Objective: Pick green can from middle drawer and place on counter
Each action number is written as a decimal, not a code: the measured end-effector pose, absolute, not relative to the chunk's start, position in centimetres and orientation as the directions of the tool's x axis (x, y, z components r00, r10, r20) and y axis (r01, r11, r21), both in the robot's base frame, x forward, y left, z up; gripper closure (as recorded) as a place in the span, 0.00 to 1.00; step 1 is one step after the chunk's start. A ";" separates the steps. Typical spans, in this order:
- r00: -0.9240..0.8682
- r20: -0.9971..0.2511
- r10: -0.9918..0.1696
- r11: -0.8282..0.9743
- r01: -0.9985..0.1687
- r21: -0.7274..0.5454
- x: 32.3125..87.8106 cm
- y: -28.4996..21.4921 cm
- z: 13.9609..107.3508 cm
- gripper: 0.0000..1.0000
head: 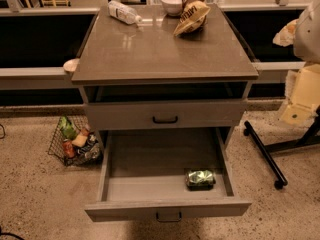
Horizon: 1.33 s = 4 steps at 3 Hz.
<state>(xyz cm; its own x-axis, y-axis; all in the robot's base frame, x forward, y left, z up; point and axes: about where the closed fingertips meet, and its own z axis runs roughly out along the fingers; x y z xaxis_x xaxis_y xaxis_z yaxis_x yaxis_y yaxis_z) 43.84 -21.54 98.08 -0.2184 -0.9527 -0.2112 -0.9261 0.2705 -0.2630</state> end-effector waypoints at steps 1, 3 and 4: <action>-0.218 -0.211 -0.953 0.271 -0.926 -0.263 43.8 -21.5 98.1 0.00; -0.110 -0.352 -0.930 0.179 -0.969 -0.171 46.5 -18.0 86.7 0.00; -0.057 -0.426 -0.903 0.122 -0.984 -0.127 47.1 -15.6 81.5 0.00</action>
Offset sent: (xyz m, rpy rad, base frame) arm 0.0286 0.0250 -0.1101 0.1428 0.0845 0.1132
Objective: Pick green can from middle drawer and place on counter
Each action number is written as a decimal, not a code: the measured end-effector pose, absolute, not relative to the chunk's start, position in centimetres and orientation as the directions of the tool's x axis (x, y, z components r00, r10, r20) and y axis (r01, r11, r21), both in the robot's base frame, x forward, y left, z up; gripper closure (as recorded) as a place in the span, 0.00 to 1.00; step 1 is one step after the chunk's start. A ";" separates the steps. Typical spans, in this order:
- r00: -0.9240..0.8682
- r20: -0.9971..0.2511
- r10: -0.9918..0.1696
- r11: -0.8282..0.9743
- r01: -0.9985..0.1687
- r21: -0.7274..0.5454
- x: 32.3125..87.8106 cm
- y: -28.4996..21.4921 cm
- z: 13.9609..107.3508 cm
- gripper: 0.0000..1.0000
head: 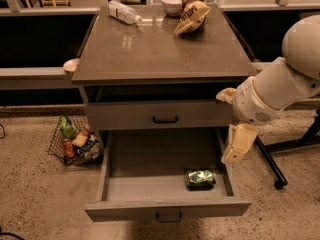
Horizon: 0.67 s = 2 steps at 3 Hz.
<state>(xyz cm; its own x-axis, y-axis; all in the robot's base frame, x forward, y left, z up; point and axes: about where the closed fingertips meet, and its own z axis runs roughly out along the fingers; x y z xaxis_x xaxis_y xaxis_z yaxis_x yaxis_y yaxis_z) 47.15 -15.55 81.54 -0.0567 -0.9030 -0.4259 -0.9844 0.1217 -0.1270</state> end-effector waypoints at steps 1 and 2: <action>-0.057 -0.426 -0.903 0.122 -0.984 -0.127 47.1 -15.6 81.5 0.00; -0.069 -0.431 -0.900 0.120 -0.988 -0.093 47.6 -16.2 77.5 0.00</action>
Offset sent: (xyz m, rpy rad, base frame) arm 0.0131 -0.0209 -0.1160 0.0270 0.0989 0.0006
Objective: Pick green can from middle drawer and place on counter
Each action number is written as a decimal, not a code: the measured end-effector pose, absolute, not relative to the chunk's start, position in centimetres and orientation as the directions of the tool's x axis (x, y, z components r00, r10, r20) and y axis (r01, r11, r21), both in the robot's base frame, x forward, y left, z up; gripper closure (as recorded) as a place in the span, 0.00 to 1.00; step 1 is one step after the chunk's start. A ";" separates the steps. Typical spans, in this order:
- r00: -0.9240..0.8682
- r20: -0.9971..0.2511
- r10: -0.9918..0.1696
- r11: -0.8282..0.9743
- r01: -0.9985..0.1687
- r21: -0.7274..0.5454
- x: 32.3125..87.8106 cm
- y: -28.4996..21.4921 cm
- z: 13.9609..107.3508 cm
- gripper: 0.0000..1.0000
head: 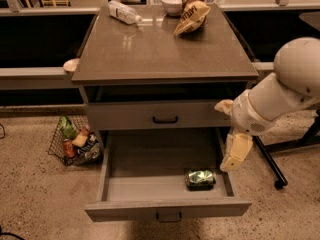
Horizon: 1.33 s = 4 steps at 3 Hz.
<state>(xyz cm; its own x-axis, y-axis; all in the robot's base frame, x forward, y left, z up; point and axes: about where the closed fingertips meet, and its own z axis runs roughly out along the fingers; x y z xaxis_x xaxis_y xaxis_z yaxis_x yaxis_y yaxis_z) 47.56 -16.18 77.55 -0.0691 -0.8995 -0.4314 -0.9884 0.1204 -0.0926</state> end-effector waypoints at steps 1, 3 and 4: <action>-0.055 -0.423 -0.905 0.082 -0.996 -0.046 47.9 -16.4 71.2 0.00; -0.034 -0.433 -0.901 0.045 -0.999 -0.015 48.1 -16.0 61.0 0.00; -0.034 -0.433 -0.901 0.045 -0.999 -0.014 48.1 -16.0 61.0 0.00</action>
Offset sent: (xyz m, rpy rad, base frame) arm 0.0072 -0.0064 -0.1780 -0.0163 0.0547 0.0994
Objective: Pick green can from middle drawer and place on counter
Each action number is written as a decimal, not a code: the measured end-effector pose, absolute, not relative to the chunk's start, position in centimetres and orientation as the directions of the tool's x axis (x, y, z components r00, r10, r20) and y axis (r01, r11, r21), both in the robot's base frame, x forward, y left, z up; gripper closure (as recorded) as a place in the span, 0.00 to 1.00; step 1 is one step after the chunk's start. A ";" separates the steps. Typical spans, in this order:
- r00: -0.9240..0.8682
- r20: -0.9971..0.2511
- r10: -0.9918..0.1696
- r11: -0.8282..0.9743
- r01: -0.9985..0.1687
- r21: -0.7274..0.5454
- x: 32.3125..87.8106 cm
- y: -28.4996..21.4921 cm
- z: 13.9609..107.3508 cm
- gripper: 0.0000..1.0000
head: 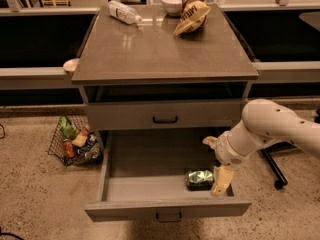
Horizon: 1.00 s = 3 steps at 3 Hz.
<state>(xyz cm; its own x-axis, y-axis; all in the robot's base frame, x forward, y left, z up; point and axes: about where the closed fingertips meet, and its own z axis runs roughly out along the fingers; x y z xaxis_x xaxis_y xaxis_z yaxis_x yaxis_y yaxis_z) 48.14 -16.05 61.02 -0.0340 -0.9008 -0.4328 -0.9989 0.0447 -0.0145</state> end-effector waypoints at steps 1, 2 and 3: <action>-0.012 -0.452 -0.892 0.009 -1.000 0.009 49.0 -16.0 58.2 0.00; 0.017 -0.463 -0.886 -0.028 -0.999 0.017 51.0 -16.4 53.1 0.00; 0.026 -0.464 -0.885 -0.031 -1.000 0.004 53.2 -16.8 48.7 0.00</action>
Offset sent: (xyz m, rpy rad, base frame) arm 0.0574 -0.0111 -0.1453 0.0477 0.0354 0.1110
